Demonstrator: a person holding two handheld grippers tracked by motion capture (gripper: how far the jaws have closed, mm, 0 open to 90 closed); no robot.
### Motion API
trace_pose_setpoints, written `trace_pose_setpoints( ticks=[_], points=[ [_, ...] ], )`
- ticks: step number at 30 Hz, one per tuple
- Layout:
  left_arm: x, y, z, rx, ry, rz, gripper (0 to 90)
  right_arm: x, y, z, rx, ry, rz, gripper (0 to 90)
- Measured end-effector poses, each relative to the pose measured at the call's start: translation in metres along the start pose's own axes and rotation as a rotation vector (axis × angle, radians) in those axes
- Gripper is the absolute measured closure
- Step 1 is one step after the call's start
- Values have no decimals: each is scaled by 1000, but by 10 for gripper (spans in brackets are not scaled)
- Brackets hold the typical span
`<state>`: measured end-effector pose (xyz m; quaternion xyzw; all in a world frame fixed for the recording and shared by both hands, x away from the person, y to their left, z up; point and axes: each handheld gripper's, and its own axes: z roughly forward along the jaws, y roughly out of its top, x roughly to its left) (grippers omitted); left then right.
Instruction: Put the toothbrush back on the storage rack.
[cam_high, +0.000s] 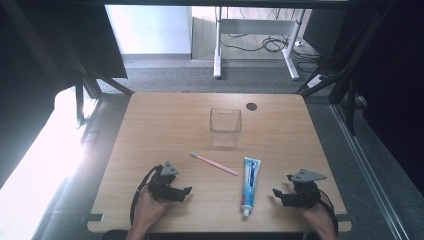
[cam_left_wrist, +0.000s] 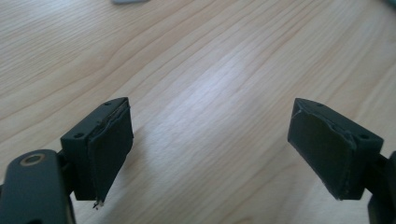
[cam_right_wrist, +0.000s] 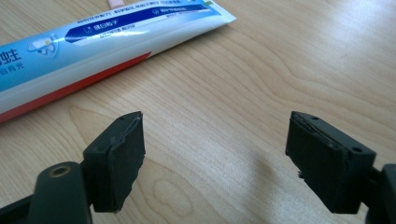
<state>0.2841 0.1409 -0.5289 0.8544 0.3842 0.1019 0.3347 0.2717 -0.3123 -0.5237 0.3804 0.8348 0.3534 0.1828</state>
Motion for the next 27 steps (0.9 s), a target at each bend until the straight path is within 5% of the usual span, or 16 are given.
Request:
trace_pose_setpoints(
  ticks=[7,21,27],
  points=[
    [-4,0,3,38,22,-3,133,1,0,2,0,8,-17,188],
    [-7,5,0,27,26,-1,144,2,0,3,-6,23,-18,180],
    [-10,6,-5,20,42,13,269,1,-1,2,-7,21,-11,180]
  ],
)
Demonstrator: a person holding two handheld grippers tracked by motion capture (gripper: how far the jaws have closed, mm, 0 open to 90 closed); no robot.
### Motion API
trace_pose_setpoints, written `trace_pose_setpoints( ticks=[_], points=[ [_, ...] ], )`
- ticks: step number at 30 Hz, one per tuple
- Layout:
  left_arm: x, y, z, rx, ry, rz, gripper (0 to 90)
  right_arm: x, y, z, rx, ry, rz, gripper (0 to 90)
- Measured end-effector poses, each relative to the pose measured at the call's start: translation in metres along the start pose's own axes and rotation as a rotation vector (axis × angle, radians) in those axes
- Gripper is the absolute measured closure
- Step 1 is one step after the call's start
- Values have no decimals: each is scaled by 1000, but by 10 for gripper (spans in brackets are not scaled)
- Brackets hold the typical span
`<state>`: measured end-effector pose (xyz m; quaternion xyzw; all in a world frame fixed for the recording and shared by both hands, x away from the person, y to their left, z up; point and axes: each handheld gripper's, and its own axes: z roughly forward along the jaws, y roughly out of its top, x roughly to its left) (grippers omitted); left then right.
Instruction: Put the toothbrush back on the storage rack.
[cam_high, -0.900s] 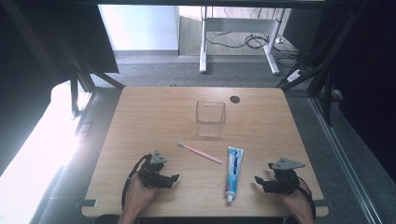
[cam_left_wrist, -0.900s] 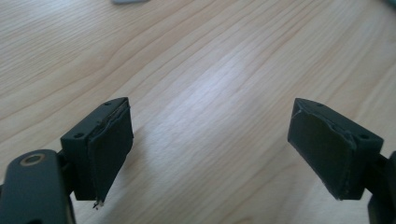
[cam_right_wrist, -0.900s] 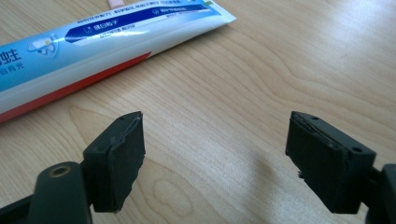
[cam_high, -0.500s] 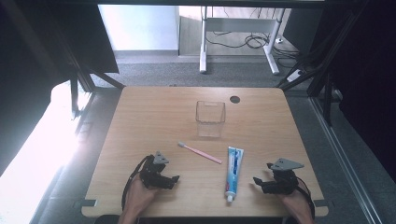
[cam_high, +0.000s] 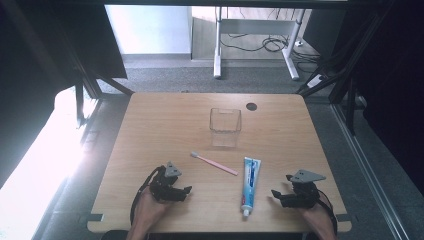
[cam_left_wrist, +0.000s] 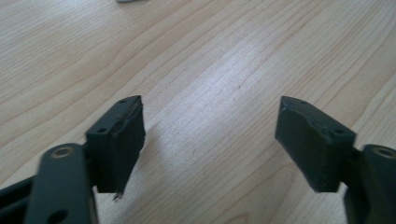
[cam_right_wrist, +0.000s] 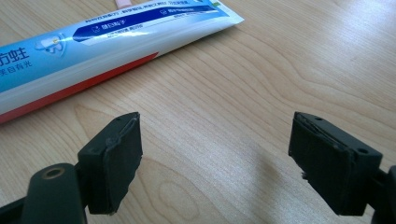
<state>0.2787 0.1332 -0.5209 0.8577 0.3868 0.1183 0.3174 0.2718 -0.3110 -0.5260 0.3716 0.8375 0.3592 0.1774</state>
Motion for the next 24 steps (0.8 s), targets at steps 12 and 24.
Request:
trace_pose_setpoints(
  ticks=[12,24],
  points=[
    [1,6,-2,-8,-52,10,590,0,0,1,2,-3,0,181],
    [-1,16,2,-19,-84,44,763,0,0,0,-8,-14,-3,184]
  ],
)
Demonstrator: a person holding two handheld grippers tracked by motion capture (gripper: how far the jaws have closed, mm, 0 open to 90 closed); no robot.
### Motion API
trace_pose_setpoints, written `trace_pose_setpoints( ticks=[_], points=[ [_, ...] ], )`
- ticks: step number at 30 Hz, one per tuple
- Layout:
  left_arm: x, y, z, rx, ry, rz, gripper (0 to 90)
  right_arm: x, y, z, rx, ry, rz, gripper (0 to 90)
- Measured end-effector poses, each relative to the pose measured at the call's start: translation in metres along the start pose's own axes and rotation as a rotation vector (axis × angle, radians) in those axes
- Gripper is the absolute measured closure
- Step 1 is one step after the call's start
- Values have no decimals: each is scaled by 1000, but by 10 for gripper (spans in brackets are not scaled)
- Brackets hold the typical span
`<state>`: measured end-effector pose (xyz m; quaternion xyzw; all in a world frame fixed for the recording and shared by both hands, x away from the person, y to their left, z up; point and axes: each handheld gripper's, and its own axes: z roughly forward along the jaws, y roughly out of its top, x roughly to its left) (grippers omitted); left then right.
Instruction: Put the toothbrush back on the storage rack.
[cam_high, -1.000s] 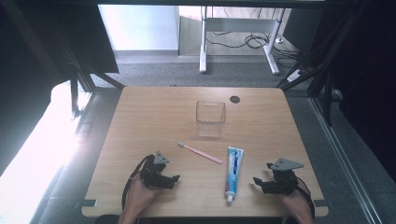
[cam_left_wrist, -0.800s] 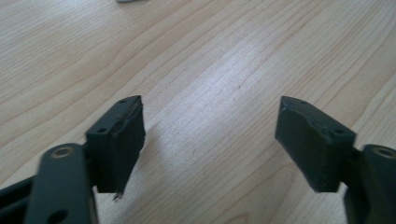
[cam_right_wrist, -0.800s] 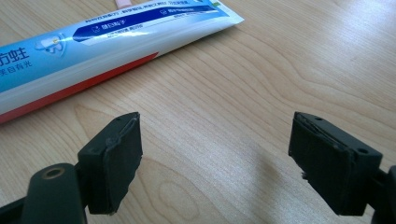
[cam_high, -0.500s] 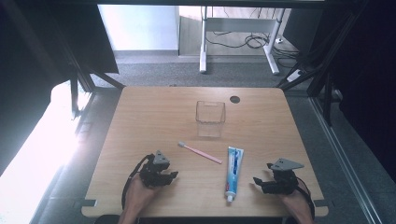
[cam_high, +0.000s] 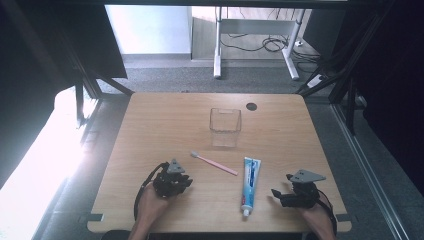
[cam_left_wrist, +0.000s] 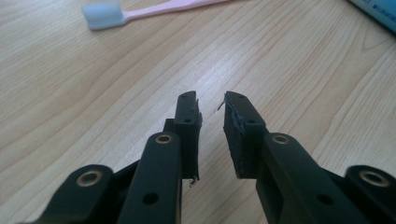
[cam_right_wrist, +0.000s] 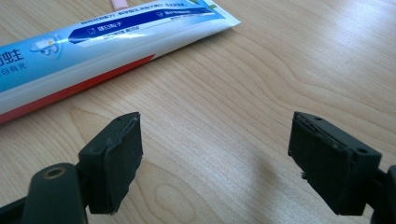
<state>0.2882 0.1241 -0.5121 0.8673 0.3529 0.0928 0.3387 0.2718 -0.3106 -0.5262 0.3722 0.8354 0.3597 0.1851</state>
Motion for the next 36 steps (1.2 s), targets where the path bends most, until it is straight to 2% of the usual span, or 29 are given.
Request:
trace_pose_setpoints(
  ticks=[7,9,13,23,27,36],
  points=[
    [0,7,3,9,-12,13,831,-1,0,0,-3,-7,1,184],
    [0,12,4,8,-22,-4,838,-1,0,0,-2,-10,-1,183],
    [0,20,6,7,-30,4,860,-1,0,0,-3,-11,-3,184],
    [-3,42,18,-3,-47,26,885,0,0,-1,-7,-16,-7,184],
    [-3,50,24,4,-59,6,895,0,0,-1,-10,-11,-5,184],
    [-3,65,37,3,-70,11,897,0,0,0,-11,0,-1,184]
  ],
)
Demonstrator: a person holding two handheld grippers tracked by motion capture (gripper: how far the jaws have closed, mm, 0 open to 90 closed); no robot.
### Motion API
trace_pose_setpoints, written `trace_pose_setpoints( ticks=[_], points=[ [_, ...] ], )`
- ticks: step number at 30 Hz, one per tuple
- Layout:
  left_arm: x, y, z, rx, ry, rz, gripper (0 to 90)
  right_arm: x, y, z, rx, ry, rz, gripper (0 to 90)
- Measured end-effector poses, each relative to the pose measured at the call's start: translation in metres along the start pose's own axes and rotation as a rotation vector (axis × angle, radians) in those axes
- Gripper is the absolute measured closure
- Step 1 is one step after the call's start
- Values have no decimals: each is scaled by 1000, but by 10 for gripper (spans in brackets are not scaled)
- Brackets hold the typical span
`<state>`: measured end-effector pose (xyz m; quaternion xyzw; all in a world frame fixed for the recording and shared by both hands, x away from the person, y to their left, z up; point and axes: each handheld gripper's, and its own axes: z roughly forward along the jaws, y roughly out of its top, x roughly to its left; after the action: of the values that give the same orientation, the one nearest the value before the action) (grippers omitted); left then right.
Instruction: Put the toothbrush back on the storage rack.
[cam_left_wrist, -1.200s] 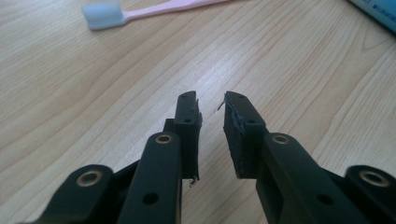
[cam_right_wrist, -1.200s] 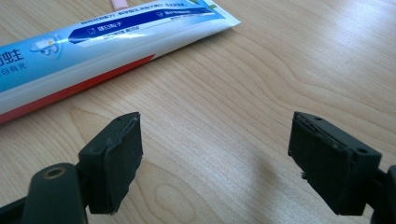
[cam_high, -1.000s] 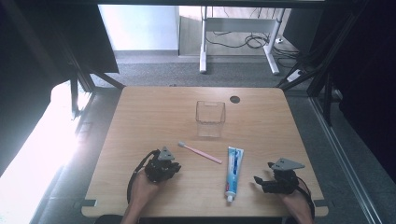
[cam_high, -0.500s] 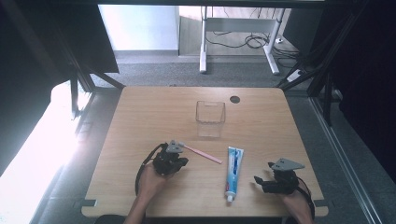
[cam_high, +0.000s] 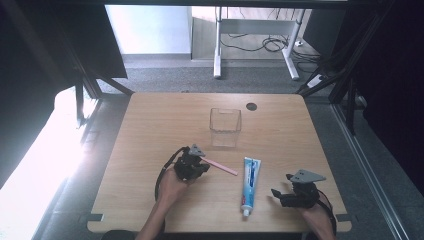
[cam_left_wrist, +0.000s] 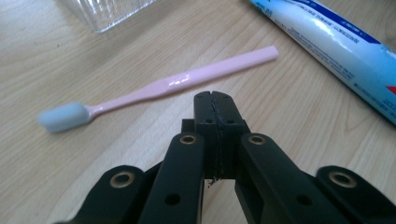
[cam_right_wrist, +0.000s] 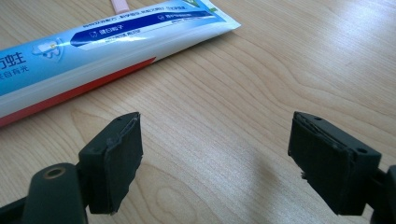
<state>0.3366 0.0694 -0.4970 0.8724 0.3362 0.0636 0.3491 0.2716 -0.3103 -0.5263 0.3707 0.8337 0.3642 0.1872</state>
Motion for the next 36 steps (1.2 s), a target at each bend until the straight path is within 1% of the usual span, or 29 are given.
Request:
trace_pose_setpoints(
  ticks=[2,5,7,9,10,11,13,15,18,21,22,23,24,25,26,27,32,33,34,35,36],
  points=[
    [-1,5,4,-1,2,-2,897,0,0,0,-2,1,0,184],
    [-3,13,10,3,8,10,898,-1,0,0,-2,1,1,184],
    [-4,17,15,9,11,25,898,-1,-1,0,-1,3,2,184],
    [-6,21,20,8,7,32,898,-1,-1,1,3,3,2,184],
    [-6,21,20,8,7,32,898,-1,-1,1,4,4,2,184],
    [-9,26,25,11,8,41,898,-1,-1,1,3,4,3,184],
    [-11,30,30,18,1,46,898,-1,-1,1,3,5,3,184],
    [-14,34,36,22,4,55,897,-1,-1,1,3,5,3,184],
    [-16,38,44,24,6,58,898,-1,-1,1,4,6,4,184],
    [-17,39,49,27,6,57,897,-2,-1,1,4,6,5,184],
    [-17,41,53,32,9,66,898,-1,-1,1,5,6,5,184],
    [-18,41,55,32,8,63,898,-1,-1,1,6,7,5,184],
    [-19,42,57,34,7,68,898,-1,-1,1,7,7,5,184],
    [-20,42,59,36,5,61,898,-1,-1,2,9,8,5,184],
    [-20,43,61,37,6,69,898,-1,-1,2,10,8,4,184],
    [-22,43,63,34,3,64,898,-1,-1,2,10,9,4,184],
    [-24,44,69,33,-1,73,897,-2,-1,1,7,7,4,184],
    [-24,44,70,36,0,77,897,-2,-1,1,7,7,6,184],
    [-24,43,71,38,1,72,897,-2,-1,1,7,7,6,184],
    [-24,43,71,43,3,79,897,-1,-1,1,6,8,6,184],
    [-25,42,72,48,3,75,897,-1,-1,1,5,8,5,184]
  ],
)
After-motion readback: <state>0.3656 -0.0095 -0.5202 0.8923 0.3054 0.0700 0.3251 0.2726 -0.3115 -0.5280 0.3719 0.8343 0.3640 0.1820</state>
